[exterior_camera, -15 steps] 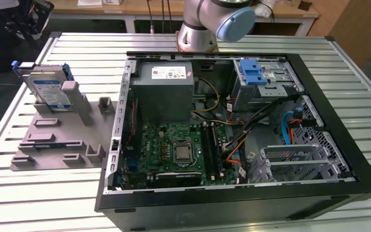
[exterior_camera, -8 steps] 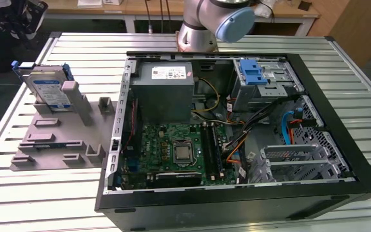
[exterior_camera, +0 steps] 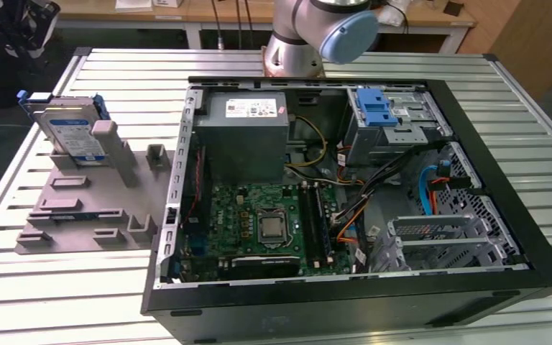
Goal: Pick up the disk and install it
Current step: 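Reach for the disk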
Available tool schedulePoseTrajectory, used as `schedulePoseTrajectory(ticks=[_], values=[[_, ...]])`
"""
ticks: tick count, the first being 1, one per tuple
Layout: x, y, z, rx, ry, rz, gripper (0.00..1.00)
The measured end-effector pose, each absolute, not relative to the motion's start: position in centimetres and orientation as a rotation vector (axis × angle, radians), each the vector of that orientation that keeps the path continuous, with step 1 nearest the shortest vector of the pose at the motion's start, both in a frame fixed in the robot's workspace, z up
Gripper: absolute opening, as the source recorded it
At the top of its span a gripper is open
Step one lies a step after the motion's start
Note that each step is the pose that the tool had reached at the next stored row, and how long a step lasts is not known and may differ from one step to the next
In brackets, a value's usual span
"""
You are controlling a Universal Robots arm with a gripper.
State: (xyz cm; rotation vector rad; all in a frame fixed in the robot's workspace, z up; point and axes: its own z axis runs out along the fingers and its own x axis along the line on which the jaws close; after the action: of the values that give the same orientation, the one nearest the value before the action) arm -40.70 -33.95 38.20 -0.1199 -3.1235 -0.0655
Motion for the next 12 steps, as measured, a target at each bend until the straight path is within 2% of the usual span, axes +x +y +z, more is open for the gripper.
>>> schedulePoseTrajectory(ticks=[12], values=[[-42.8,-33.6,38.1,-0.120,-3.124,-0.065,0.11]])
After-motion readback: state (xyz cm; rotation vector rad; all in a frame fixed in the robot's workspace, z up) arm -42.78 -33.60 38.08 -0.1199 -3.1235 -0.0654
